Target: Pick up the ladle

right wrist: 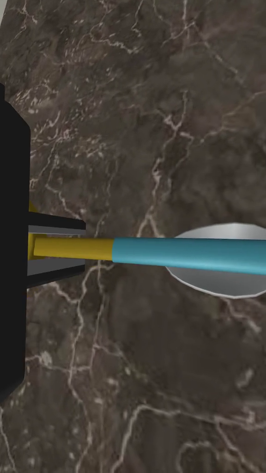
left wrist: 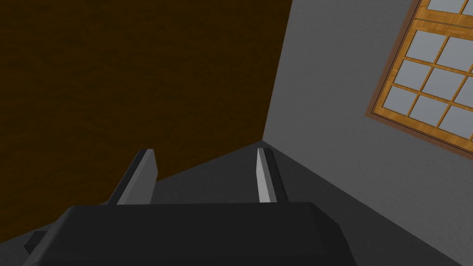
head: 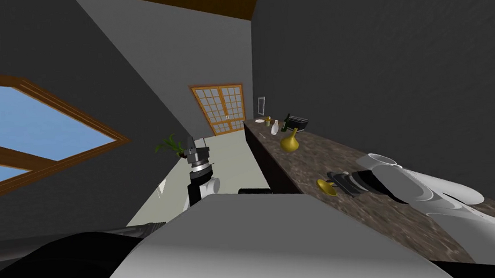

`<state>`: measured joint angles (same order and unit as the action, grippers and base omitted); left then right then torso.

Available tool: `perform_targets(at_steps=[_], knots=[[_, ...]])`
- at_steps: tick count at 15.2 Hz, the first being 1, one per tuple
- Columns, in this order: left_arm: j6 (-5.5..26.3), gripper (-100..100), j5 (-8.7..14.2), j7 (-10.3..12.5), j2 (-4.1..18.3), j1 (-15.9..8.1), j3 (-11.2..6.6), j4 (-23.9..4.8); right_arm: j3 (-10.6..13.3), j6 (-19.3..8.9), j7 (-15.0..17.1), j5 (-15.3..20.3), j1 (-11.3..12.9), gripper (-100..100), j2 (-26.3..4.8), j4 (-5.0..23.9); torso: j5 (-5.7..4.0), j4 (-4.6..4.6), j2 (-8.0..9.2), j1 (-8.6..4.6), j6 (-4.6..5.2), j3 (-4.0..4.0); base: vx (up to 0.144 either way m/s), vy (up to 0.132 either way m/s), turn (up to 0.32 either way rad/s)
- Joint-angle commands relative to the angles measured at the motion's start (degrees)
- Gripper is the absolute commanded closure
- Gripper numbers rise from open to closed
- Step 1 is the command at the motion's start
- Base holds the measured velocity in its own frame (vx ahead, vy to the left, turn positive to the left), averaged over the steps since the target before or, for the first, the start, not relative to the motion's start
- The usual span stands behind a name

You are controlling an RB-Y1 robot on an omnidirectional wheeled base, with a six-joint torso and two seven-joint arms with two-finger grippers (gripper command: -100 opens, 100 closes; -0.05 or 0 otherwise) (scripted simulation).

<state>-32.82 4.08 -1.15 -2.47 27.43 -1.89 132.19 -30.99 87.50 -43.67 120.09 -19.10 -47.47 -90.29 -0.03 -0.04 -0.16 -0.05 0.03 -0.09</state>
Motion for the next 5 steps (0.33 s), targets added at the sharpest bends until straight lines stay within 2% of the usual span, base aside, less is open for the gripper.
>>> perform_targets(at_steps=[1,2,4,5], knots=[[0.0,0,0.0,0.0,0.0,0.0,0.0,0.0,0.0,0.0,0.0,0.0,0.0,100,0.0,0.0,0.0,0.0,0.0,0.0,0.0,0.0,0.0,0.0,0.0],[0.0,0,0.0,0.0,0.0,0.0,0.0,0.0,-0.87,1.73,0.18,-0.44,0.34,100,-0.73,-0.35,0.0,0.0,0.0,-0.01,0.0,0.0,0.005,0.004,-0.047],[0.0,0,0.0,0.0,0.0,0.0,0.0,0.0,-1.42,2.87,0.37,-0.74,0.53,100,-1.21,-0.71,0.04,0.0,-0.01,0.01,0.02,0.0,0.01,0.004,-0.051],[0.0,0,0.0,0.0,0.0,0.0,0.0,0.0,-1.07,1.92,0.22,-0.59,0.36,100,-0.92,-0.47,0.05,0.0,-0.02,0.03,0.01,0.0,0.007,0.001,-0.017]])
